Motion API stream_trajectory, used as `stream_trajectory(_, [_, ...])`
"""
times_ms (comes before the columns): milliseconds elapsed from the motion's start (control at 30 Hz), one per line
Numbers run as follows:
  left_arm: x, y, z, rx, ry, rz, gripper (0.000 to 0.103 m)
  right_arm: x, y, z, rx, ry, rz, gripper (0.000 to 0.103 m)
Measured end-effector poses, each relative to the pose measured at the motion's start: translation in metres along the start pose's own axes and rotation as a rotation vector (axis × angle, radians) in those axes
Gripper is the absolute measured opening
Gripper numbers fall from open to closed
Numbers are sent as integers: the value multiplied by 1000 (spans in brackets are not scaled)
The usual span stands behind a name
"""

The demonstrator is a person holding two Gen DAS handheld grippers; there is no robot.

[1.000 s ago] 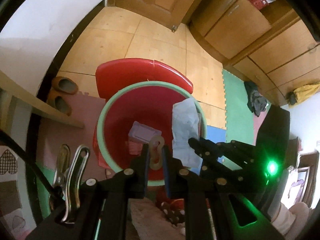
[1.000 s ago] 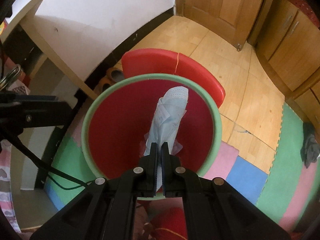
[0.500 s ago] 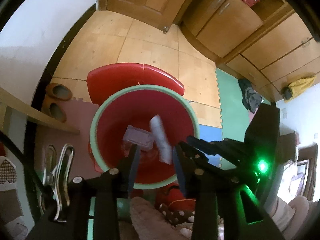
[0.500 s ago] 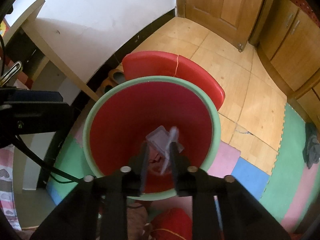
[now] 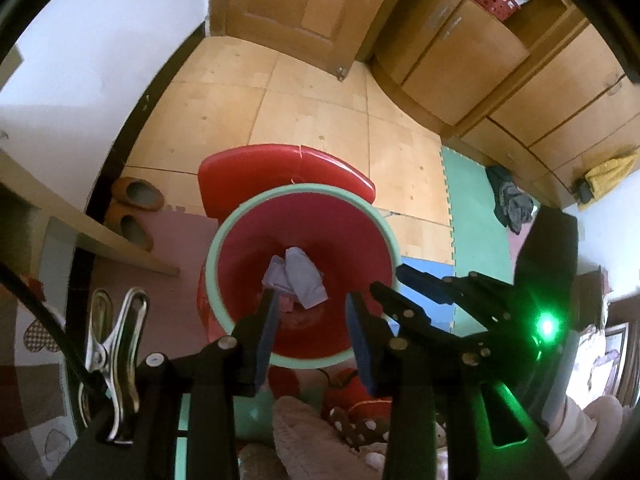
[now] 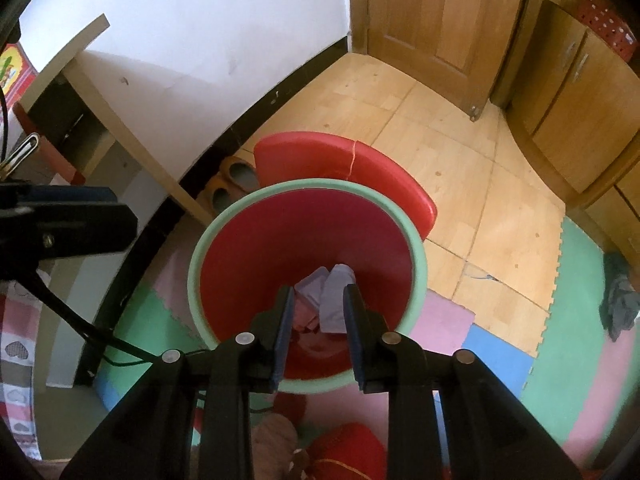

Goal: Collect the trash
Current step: 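Move both open tools back toward the trash on the bed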

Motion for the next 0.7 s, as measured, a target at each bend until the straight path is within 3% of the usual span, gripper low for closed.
stream_trajectory(300, [7, 46, 17, -25, 38, -51, 36, -9, 45, 15, -6, 1, -59, 26])
stream_trajectory(700, [17, 124, 59, -91, 132, -137, 36, -44, 105, 68, -48, 77, -182, 26])
Point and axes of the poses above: each gripper's, at about its wrist camera, not at the fingertips, and y roughly against the way its jaws point, z to its left, x to its underside, the point moved 9 cm from there along -y, roughly the way its jaws point, and after that the axes turned 2 degrees about y, right-handed, at the moved point
